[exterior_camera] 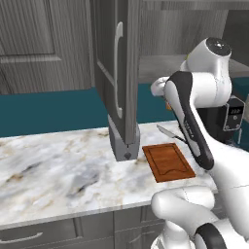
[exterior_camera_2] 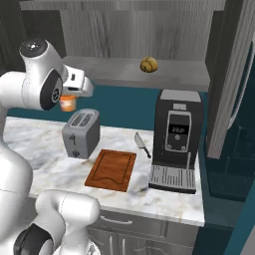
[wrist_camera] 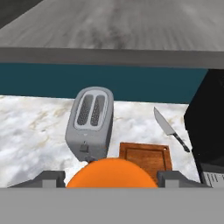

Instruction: Pick the bread, place it on the cutting board, pick the jam, place it on the counter, and close the cabinet.

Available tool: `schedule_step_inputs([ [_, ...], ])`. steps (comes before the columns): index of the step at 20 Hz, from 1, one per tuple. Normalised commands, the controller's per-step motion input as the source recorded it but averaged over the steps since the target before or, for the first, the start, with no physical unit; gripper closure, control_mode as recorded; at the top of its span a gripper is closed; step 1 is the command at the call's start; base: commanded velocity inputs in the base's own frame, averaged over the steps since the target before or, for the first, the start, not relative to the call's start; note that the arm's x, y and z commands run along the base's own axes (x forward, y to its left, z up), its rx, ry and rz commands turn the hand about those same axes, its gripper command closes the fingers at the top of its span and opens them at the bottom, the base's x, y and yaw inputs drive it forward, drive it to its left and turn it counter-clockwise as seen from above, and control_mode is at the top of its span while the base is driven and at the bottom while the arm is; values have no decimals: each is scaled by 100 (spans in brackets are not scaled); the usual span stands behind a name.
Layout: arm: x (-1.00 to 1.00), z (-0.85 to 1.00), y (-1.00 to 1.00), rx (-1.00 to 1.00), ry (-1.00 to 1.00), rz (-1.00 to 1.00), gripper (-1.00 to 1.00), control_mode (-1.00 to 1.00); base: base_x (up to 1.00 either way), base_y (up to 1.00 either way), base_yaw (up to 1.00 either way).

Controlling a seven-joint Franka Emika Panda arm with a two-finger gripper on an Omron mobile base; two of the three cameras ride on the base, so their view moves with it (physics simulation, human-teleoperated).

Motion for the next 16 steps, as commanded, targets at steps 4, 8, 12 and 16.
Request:
schedule_step_inputs([
  [4,-34,-41,23,0,1,0,100,-100,0,0,0],
  [8,-24,-50,20,0,3,1,100,-100,0,0,0],
  [12,-19,-54,17,0,6,1,100,-100,0,0,0],
  [16,-20,-55,19,0,7,0,100,-100,0,0,0],
])
